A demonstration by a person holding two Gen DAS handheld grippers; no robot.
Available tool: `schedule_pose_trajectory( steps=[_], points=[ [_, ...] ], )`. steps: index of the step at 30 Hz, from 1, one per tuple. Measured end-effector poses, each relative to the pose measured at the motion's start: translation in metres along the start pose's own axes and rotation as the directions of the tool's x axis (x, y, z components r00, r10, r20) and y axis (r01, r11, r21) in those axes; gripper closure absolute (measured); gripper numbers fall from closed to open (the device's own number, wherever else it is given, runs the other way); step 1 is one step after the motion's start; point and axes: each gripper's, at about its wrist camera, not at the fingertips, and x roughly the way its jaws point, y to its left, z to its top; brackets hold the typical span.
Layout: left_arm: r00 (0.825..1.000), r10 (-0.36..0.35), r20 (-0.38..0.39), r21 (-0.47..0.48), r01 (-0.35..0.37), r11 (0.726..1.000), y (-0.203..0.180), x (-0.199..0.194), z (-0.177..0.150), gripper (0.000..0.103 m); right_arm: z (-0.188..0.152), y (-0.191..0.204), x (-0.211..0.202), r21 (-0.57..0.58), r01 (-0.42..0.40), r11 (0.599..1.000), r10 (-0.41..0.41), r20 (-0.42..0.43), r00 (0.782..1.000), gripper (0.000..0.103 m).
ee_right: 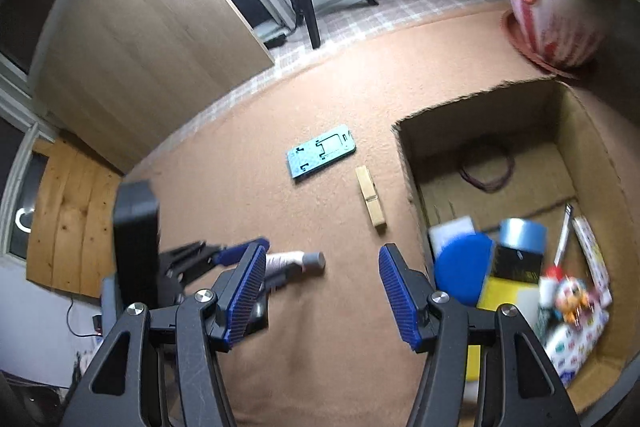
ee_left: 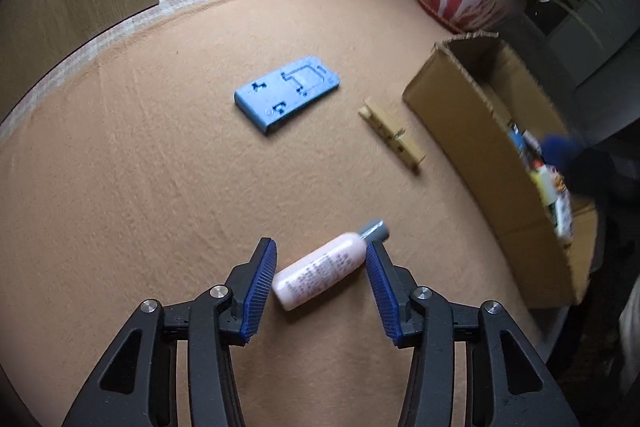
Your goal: Organize objects
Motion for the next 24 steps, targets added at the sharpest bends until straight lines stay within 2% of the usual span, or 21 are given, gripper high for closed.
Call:
schedule_pose_trajectory(
  steps=[4, 9, 12, 18, 24],
  points=[
    [1.0, 0.008, -0.001, 0.001, -0.008, 1.0, 0.0, 0.003, -0.003, 0.053, 0.016, 0.008, 0.029, -0.006, 0.042, 0.999, -0.043, -0.055, 0.998, 0.048],
    [0.999, 0.032, 0.006, -0.005, -0.031, 0.999, 0.004, 0.001, -0.013, 0.075, 0.026, 0.015, 0.053, -0.037, 0.132, 0.991, -0.135, -0.073, 0.988, 0.048],
    [1.0, 0.027, 0.011, -0.038, -0.027, 0.999, 0.013, -0.004, -0.022, 0.081, 0.029, 0.02, 0.063, -0.053, 0.145, 0.988, -0.149, -0.084, 0.985, 0.048],
    [0.999, 0.041, 0.024, -0.095, -0.039, 0.995, 0.033, -0.017, -0.041, 0.081, 0.046, 0.032, 0.078, -0.044, 0.133, 0.99, -0.136, -0.064, 0.989, 0.048],
    [0.998, 0.049, 0.034, -0.14, -0.044, 0.989, 0.045, -0.031, -0.067, 0.081, 0.075, 0.053, 0.1, -0.117, 0.163, 0.98, -0.166, -0.017, 0.986, 0.048]
  ],
)
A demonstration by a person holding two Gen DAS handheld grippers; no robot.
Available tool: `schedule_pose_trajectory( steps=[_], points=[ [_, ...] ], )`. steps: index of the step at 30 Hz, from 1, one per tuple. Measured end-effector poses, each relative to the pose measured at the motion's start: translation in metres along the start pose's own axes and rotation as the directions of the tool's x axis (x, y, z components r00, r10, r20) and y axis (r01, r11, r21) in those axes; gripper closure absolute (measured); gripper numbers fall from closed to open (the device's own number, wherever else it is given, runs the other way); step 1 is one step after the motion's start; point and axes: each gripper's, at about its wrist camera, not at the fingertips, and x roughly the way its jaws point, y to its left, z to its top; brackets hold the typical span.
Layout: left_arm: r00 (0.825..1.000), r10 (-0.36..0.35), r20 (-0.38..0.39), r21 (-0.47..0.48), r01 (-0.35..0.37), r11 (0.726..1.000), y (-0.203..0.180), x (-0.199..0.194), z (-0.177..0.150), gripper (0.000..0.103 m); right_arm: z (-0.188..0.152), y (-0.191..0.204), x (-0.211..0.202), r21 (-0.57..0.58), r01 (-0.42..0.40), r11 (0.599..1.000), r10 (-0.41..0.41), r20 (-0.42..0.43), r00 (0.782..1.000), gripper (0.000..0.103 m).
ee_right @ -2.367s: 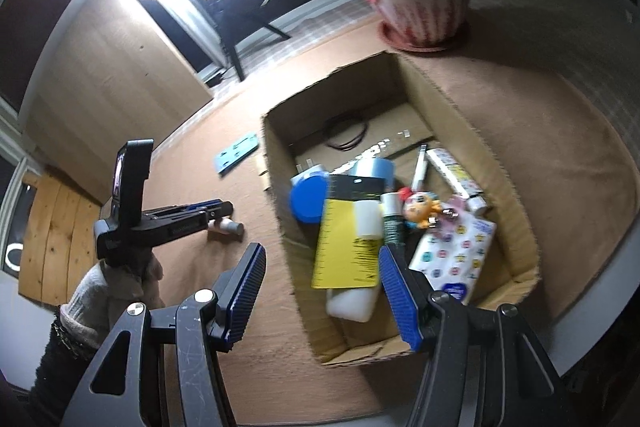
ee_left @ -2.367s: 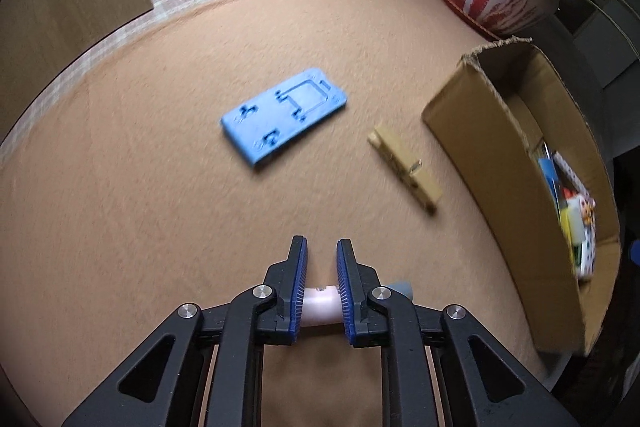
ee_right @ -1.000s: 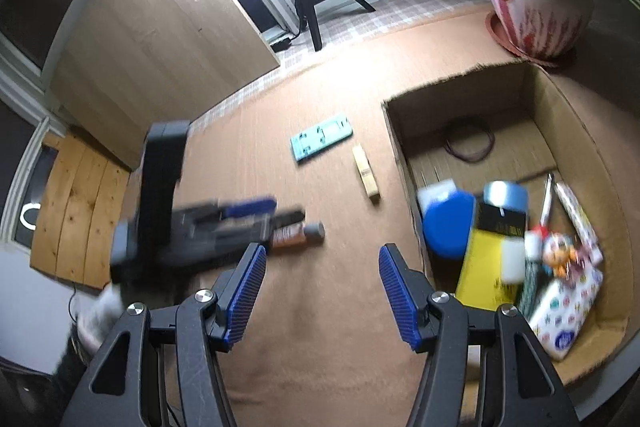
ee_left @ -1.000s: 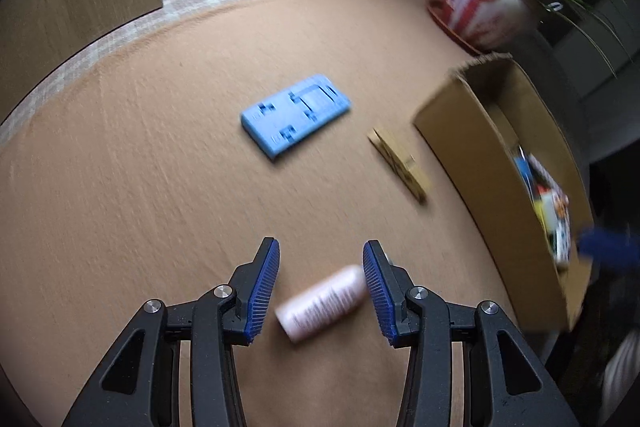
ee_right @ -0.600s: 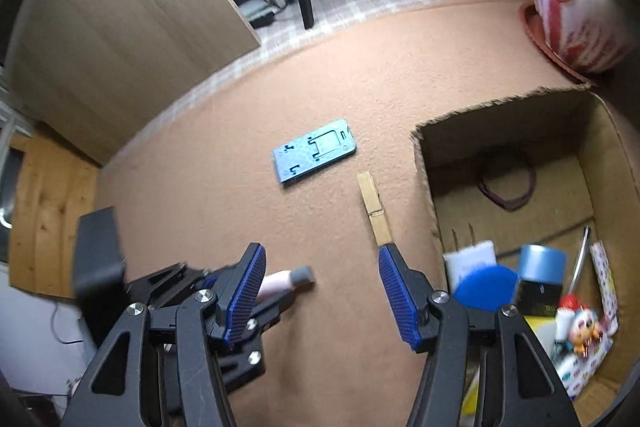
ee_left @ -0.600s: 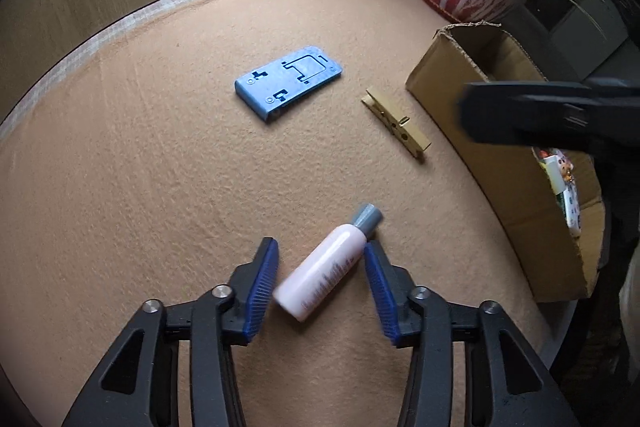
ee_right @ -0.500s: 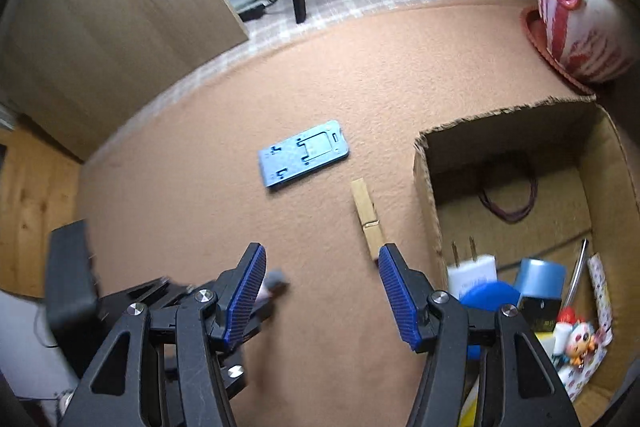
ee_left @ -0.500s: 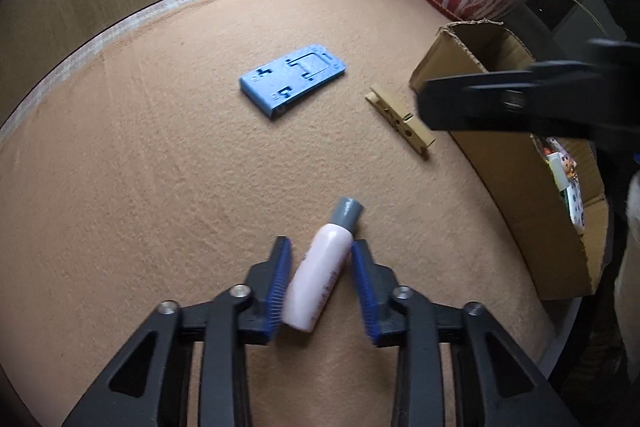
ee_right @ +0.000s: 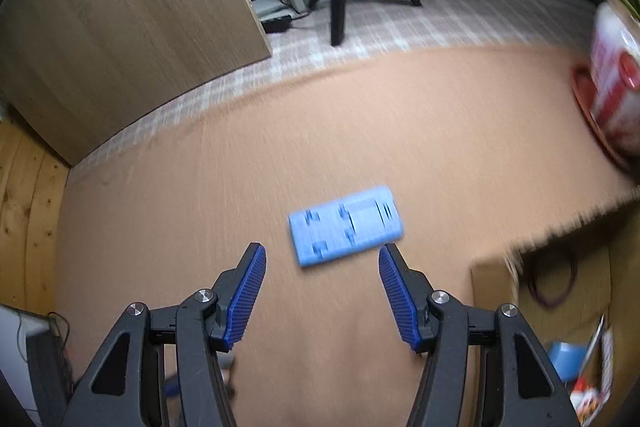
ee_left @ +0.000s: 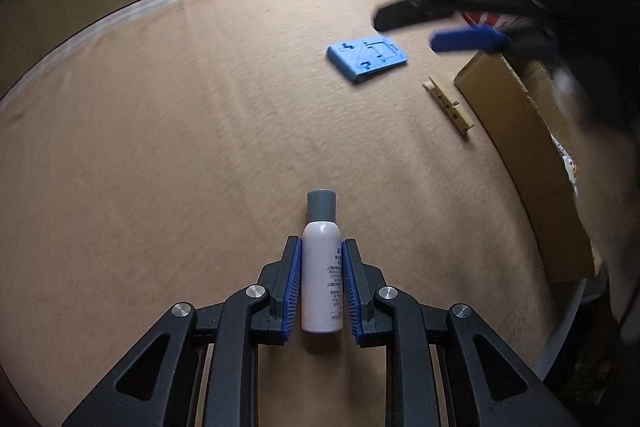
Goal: Organize objects
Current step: 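Grasp the blue phone stand with the right tool while the left tool holds the bottle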
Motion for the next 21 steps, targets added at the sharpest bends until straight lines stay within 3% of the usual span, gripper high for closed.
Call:
schedule_pose_trajectory(
  steps=[11, 18, 21],
  points=[
    [1.0, 0.007, 0.015, -0.087, -0.006, 0.996, 0.031, -0.02, -0.029, 0.081, 0.05, -0.001, 0.051, -0.052, 0.017, 0.998, -0.021, -0.062, 0.998, 0.048],
    [1.0, 0.009, 0.022, -0.111, -0.007, 0.994, 0.038, -0.026, -0.034, 0.081, 0.05, -0.015, 0.063, -0.033, -0.03, 0.999, 0.025, -0.138, 0.99, 0.048],
    [1.0, 0.008, 0.023, -0.115, -0.005, 0.993, 0.039, -0.026, -0.034, 0.081, 0.039, -0.013, 0.06, -0.04, -0.088, 0.995, 0.079, -0.185, 0.98, 0.048]
  ],
)
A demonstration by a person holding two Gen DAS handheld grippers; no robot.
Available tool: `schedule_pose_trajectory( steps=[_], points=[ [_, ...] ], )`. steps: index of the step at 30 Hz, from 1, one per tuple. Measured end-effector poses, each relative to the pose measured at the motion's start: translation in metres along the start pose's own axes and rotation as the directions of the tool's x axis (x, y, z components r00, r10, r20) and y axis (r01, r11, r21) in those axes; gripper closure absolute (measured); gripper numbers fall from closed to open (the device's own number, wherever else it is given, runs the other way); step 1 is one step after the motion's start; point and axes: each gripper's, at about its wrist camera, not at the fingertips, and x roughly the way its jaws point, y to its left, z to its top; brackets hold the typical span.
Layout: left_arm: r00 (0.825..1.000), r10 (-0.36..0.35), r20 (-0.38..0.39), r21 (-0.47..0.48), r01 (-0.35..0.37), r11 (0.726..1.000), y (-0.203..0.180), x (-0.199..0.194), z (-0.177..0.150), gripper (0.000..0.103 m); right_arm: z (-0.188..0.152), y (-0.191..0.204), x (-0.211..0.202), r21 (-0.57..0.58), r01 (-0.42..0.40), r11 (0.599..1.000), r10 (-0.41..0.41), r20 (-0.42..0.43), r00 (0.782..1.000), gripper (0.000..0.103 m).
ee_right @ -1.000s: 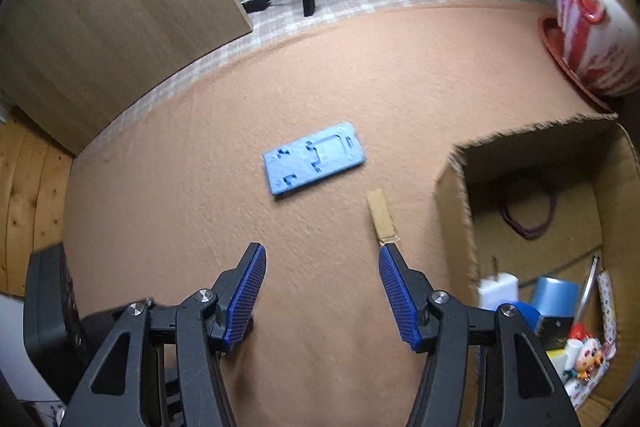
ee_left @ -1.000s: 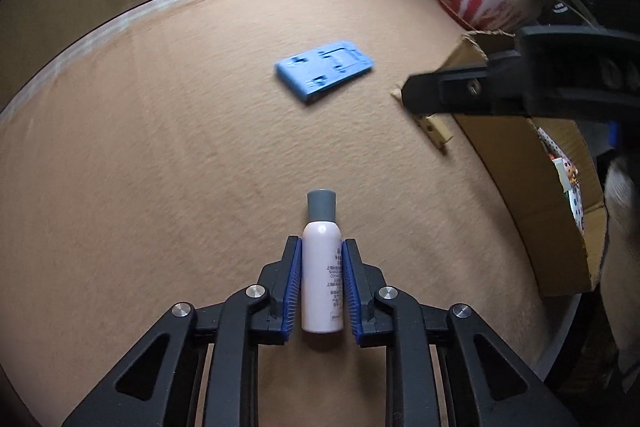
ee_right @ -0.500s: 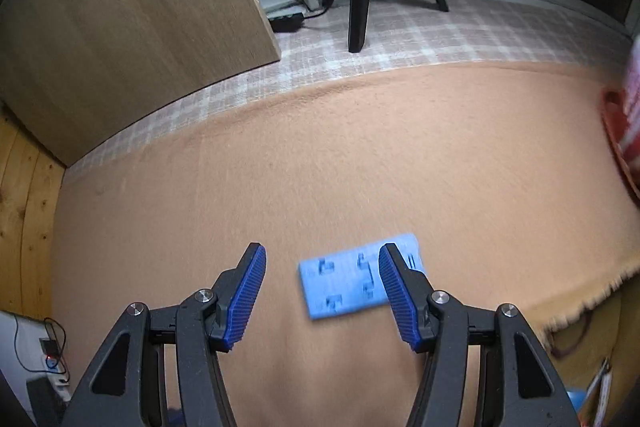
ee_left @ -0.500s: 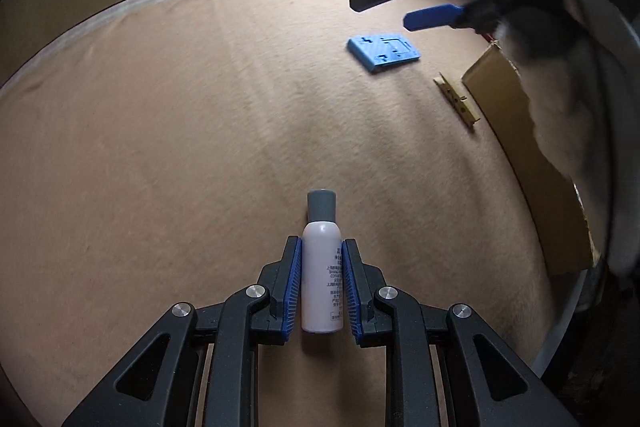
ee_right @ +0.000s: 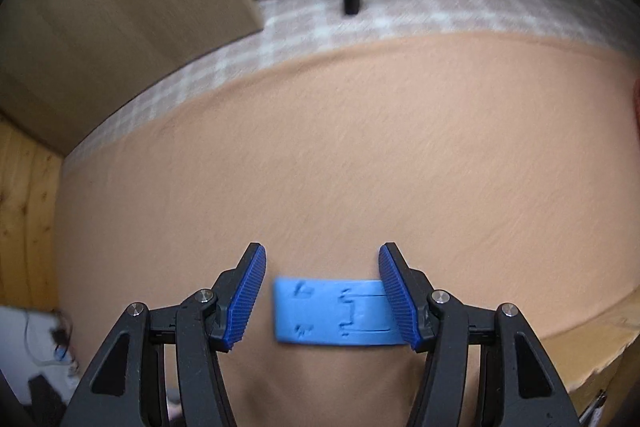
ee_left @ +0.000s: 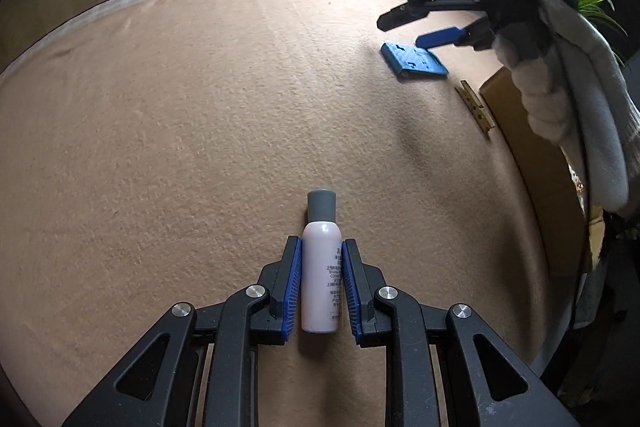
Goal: Organize objects
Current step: 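Grasp the blue phone stand with the right tool while the left tool holds the bottle, then carry the bottle and phone stand into the box and open both tools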
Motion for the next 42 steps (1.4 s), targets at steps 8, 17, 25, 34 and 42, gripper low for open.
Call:
schedule_pose_trajectory(
  steps=[8, 17, 25, 34, 42],
  points=[
    [1.0, 0.001, 0.009, -0.022, -0.001, 1.0, 0.003, -0.001, -0.003, 0.081, -0.044, 0.016, -0.004, -0.077, 0.009, 0.997, -0.012, -0.047, 0.999, 0.048],
    [1.0, 0.014, 0.022, -0.044, -0.013, 0.999, 0.002, -0.003, -0.014, 0.081, -0.093, 0.051, -0.002, -0.248, 0.237, 0.939, -0.224, 0.083, 0.971, 0.068],
    [0.999, -0.001, 0.035, -0.106, 0.005, 0.994, 0.008, -0.01, -0.024, 0.081, -0.121, 0.047, -0.011, -0.187, 0.198, 0.962, -0.18, 0.107, 0.978, 0.069],
    [0.999, -0.017, 0.052, -0.138, 0.024, 0.99, 0.003, -0.018, -0.03, 0.081, -0.17, 0.033, -0.044, -0.107, 0.089, 0.99, -0.074, 0.14, 0.987, 0.07],
    [0.995, -0.045, 0.09, -0.094, 0.054, 0.994, -0.035, -0.031, -0.013, 0.081, -0.209, 0.003, -0.113, -0.047, 0.048, 0.998, -0.034, 0.258, 0.966, 0.07]
  ],
)
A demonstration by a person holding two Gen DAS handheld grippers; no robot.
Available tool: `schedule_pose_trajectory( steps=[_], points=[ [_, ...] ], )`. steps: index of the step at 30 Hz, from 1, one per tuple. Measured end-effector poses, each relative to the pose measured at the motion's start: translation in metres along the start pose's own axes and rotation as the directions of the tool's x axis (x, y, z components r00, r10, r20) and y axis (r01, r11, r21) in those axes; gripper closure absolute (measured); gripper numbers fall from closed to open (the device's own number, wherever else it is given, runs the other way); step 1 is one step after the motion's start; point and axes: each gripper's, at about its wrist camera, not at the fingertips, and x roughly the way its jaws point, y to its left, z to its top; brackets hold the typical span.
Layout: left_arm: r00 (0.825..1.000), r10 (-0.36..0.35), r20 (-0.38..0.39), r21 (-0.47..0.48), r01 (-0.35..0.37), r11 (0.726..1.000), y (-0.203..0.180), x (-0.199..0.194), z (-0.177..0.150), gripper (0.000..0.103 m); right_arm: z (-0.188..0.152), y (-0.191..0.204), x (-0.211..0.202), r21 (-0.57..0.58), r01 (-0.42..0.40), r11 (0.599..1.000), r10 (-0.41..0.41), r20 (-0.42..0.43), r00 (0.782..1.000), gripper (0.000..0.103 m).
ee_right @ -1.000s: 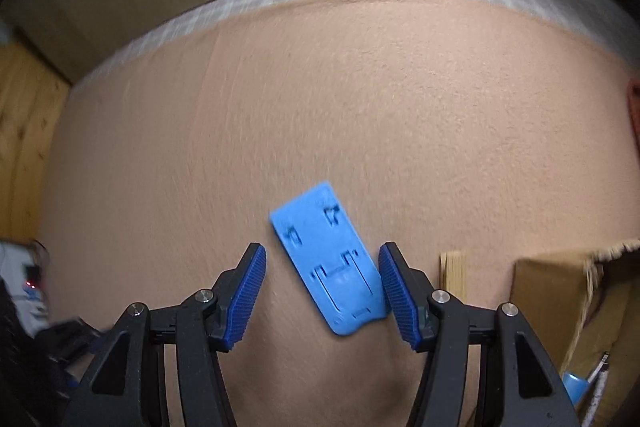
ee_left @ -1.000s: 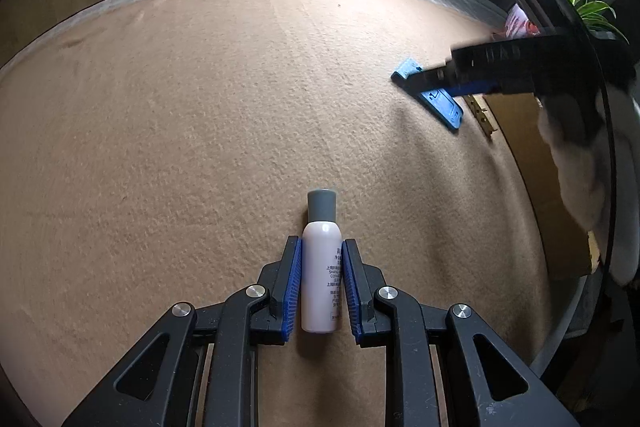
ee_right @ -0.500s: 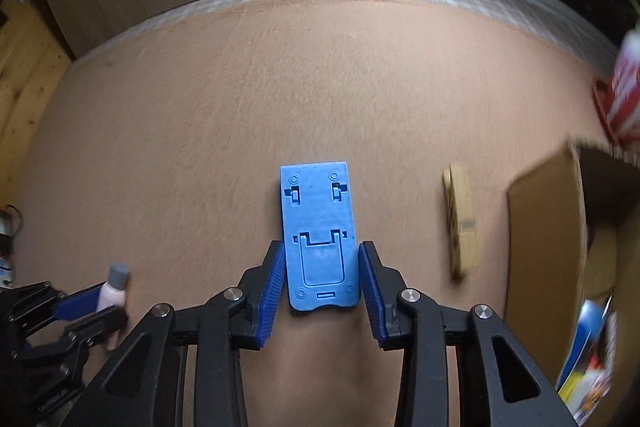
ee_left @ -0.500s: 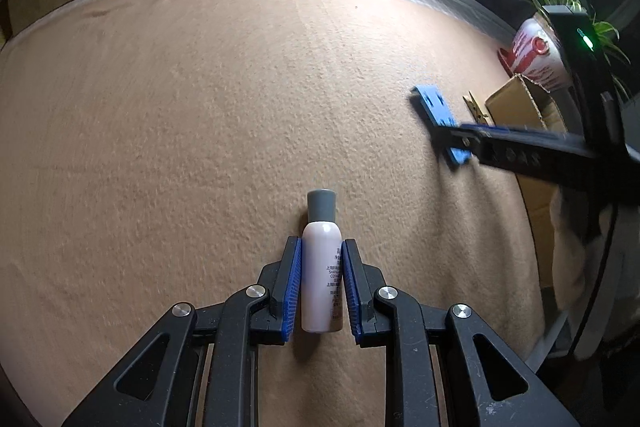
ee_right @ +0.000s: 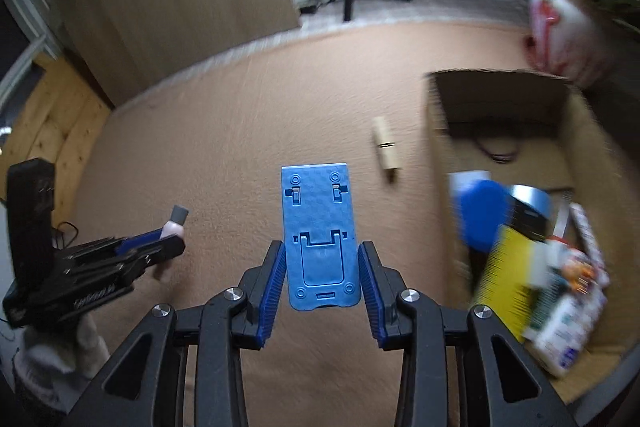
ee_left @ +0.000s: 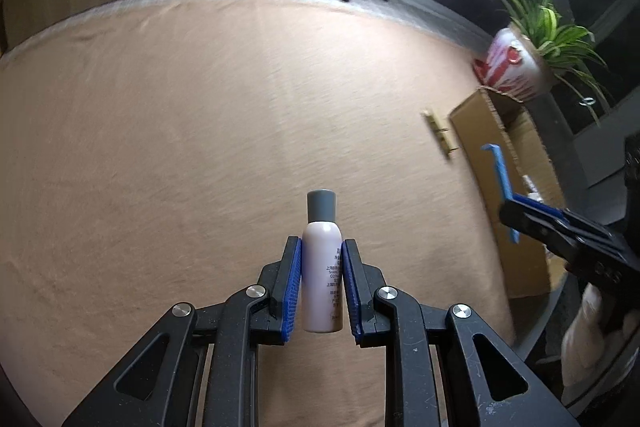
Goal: Organize objects
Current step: 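Carry the bottle and phone stand into the box and open both tools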
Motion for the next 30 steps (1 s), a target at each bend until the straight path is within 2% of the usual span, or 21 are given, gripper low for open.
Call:
schedule_pose_trajectory(
  steps=[7, 13, 23, 30],
  points=[
    [0.998, -0.055, 0.025, 0.079, 0.053, 0.995, -0.059, -0.005, 0.018, 0.081, -0.023, -0.053, -0.056, 0.09, 0.063, 0.994, -0.07, 0.083, 0.994, 0.07],
    [0.995, -0.098, 0.029, 0.154, 0.092, 0.984, -0.115, 0.003, 0.036, 0.081, -0.044, -0.094, -0.088, 0.158, 0.114, 0.981, -0.133, 0.116, 0.984, 0.07],
    [0.991, -0.131, 0.006, 0.265, 0.124, 0.956, -0.204, 0.034, 0.058, 0.081, -0.054, -0.129, -0.095, 0.207, 0.144, 0.968, -0.171, 0.119, 0.978, 0.07],
    [0.992, -0.128, -0.015, 0.309, 0.126, 0.942, -0.241, 0.057, 0.074, 0.081, -0.053, -0.14, -0.095, 0.222, 0.144, 0.964, -0.174, 0.124, 0.977, 0.069]
  ],
)
